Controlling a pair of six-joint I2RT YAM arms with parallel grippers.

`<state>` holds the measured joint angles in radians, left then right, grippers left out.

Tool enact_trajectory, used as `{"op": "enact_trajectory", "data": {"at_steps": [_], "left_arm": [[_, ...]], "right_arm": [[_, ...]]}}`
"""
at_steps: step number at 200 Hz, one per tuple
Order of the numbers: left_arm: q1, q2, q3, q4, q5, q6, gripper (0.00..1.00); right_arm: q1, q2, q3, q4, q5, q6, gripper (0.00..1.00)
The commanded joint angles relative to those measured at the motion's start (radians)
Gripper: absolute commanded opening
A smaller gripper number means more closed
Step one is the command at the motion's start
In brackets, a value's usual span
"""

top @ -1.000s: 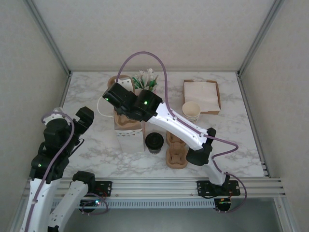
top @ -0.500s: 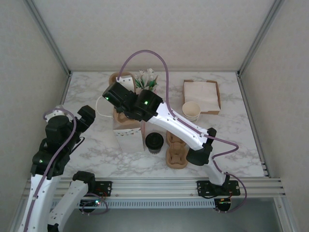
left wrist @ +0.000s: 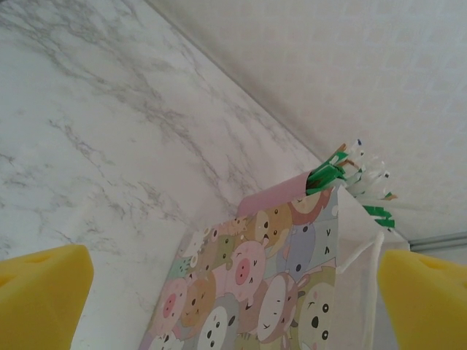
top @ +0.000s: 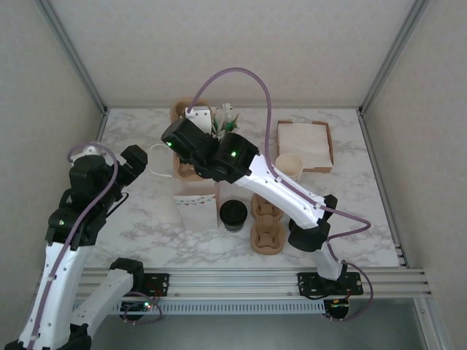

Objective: Pack the takeout coffee

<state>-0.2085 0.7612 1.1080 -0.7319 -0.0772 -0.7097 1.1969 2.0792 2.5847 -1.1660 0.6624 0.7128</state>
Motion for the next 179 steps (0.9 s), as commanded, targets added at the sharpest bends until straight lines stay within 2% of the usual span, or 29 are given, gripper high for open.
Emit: {"op": "enact_trajectory", "data": {"at_steps": [1,78,101,124,148,179], "left_arm": [[0.000,0.039,0.044,0.017,0.066,0.033,0.99],[0.004,0.132,0.081,0.036,0.131,0.058,0.90],[0.004,0.138,0.083,0.032,0.123,0.059,0.81],[0.005,0.138,0.079,0.035,0.121,0.064,0.77],[0.004,0.137,0.079,0.034,0.119,0.066,0.78],[0.003,0.128,0.086,0.030,0.108,0.072,0.88]], "right_arm": [[0.015,-0.001,-0.020,-0.006,0.022,0.067,0.32],[0.015,0.061,-0.016,-0.077,-0.016,0.164,0.31],[0.015,0.072,-0.017,-0.110,-0.024,0.179,0.31],[0.016,0.076,-0.016,-0.138,-0.018,0.185,0.31],[0.016,0.078,-0.017,-0.160,-0.014,0.193,0.31],[0.018,0.070,-0.018,-0.179,0.007,0.202,0.30]]}}
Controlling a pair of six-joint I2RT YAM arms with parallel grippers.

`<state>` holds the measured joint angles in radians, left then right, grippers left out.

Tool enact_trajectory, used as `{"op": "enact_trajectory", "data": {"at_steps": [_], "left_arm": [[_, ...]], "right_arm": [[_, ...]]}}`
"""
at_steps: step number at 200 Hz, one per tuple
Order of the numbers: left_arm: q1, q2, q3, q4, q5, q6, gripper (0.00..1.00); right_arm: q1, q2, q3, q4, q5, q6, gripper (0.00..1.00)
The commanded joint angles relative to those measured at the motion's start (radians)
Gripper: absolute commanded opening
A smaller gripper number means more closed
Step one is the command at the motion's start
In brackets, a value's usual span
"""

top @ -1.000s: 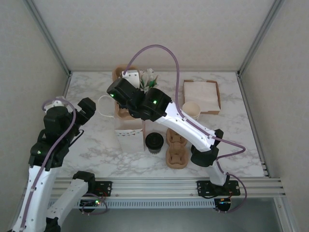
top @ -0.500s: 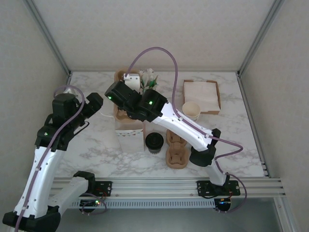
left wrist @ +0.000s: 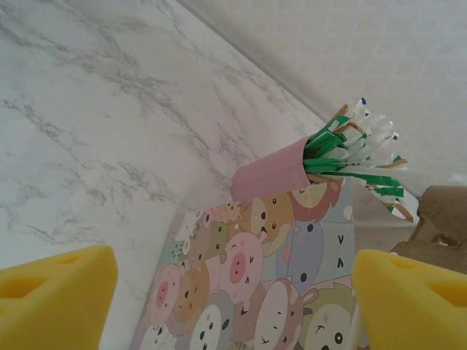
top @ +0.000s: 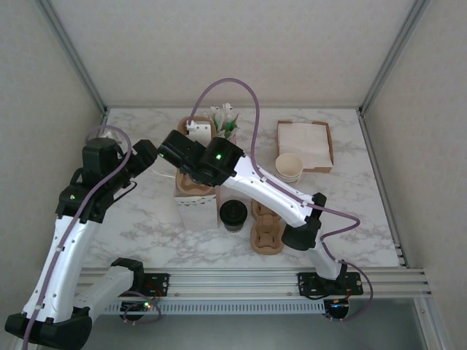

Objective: Pack the takeout coffee

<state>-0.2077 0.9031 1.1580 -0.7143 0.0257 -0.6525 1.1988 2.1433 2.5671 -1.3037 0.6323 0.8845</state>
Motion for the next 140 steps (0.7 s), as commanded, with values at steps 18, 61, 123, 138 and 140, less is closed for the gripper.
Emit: {"op": "enact_trajectory", "data": {"at_steps": [18,61,123,138,140], "left_arm": [[0.003,-0.020,0.041,0.014,0.012,0.018,0.92],[0.003,-0.037,0.035,0.031,0.032,0.032,1.00],[0.004,-0.049,0.018,0.067,0.076,0.030,1.00],[0.003,-0.052,0.010,0.075,0.088,0.027,1.00],[0.004,-0.052,0.009,0.077,0.089,0.027,1.00]], "right_arm": [[0.017,-0.003,-0.006,-0.036,0.051,0.023,0.30],[0.017,0.013,-0.014,-0.043,0.027,0.028,0.31],[0.008,0.035,-0.029,-0.048,-0.005,0.037,0.31],[0.004,0.038,-0.042,-0.038,-0.024,0.039,0.31],[0.004,0.038,-0.044,-0.037,-0.027,0.039,0.31]]}}
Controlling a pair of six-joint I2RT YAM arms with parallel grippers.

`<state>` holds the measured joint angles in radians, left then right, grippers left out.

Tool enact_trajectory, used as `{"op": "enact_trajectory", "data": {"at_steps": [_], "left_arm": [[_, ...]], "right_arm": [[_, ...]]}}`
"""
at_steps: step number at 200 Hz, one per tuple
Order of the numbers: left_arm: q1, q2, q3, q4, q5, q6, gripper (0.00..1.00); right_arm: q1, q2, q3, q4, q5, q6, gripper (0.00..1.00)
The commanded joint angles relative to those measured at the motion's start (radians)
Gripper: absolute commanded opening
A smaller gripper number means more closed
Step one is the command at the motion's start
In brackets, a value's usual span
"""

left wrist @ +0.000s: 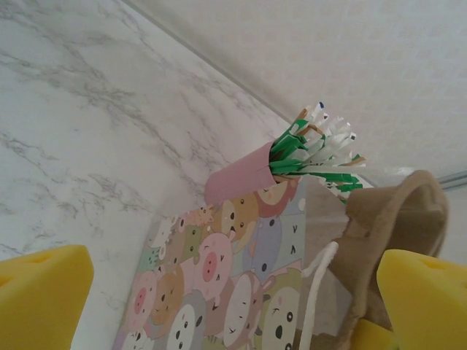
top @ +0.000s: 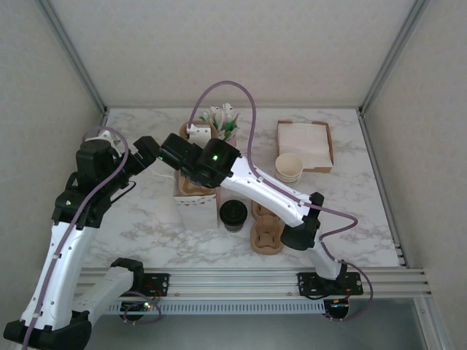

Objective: Pack the takeout coffee

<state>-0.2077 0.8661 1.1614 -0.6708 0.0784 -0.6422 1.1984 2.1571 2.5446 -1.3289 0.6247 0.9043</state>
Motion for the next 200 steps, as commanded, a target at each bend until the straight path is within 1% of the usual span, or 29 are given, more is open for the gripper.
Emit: {"op": "enact_trajectory", "data": {"at_steps": [1,6,24,43,70,101,119,162,182,200], "left_arm": [[0.004,-0.015,0.006,0.034,0.038,0.016,1.00],[0.004,-0.015,0.002,0.036,0.042,0.016,0.99],[0.003,-0.012,-0.006,0.047,0.066,0.018,0.89],[0.003,-0.002,-0.006,0.038,0.068,0.013,0.73],[0.002,0.002,-0.015,0.031,0.063,0.005,0.56],[0.002,-0.004,-0.023,0.017,0.058,0.000,0.29],[0.000,-0.006,-0.029,0.006,0.069,-0.004,0.18],[-0.008,-0.025,-0.051,-0.021,0.068,-0.023,0.00],[-0.012,-0.047,-0.052,-0.038,0.055,-0.034,0.00],[-0.015,-0.065,-0.055,-0.043,0.067,-0.045,0.00]], "right_arm": [[0.004,0.025,-0.022,-0.011,-0.020,0.019,0.31],[0.004,0.025,-0.023,-0.009,-0.024,0.020,0.31],[0.002,0.033,-0.025,-0.004,-0.040,0.017,0.31],[-0.001,0.037,-0.025,-0.007,-0.049,0.018,0.31],[-0.005,0.041,-0.026,-0.015,-0.064,0.019,0.31],[-0.009,0.050,-0.026,-0.022,-0.088,0.019,0.30],[-0.014,0.055,-0.025,-0.037,-0.098,0.018,0.31],[-0.022,0.061,-0.024,-0.060,-0.112,0.015,0.30],[-0.025,0.063,-0.023,-0.068,-0.114,0.014,0.31],[-0.030,0.068,-0.023,-0.068,-0.124,0.000,0.30]]}}
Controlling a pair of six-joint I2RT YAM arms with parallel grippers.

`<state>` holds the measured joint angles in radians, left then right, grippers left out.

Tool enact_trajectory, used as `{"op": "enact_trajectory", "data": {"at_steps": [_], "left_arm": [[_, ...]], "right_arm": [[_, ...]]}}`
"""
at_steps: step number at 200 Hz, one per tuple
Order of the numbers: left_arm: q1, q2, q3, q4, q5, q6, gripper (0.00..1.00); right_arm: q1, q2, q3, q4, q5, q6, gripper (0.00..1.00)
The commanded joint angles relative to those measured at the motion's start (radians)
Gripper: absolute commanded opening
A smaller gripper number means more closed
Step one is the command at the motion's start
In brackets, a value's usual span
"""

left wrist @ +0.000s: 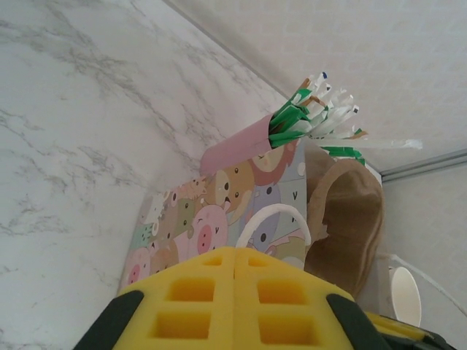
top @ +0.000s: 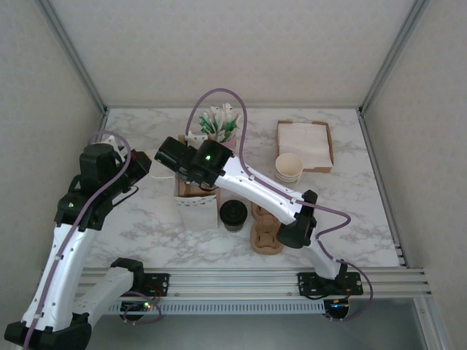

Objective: Pack the takeout coffee

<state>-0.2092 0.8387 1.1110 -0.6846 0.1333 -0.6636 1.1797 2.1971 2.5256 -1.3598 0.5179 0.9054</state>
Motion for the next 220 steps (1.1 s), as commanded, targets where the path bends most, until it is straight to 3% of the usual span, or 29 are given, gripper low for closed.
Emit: {"op": "enact_trajectory", "data": {"at_steps": [1,119,220], "left_arm": [[-0.013,-0.038,-0.005,-0.030,0.013,-0.025,0.00],[-0.036,-0.151,-0.060,-0.019,0.090,-0.126,0.00],[-0.061,-0.205,-0.062,-0.024,0.080,-0.146,0.00]], "right_arm": [[-0.011,0.028,-0.004,-0.037,-0.017,-0.002,0.30],[-0.029,0.082,0.043,-0.052,-0.122,-0.078,0.30],[-0.029,0.055,0.080,-0.139,-0.168,-0.108,0.29]]}}
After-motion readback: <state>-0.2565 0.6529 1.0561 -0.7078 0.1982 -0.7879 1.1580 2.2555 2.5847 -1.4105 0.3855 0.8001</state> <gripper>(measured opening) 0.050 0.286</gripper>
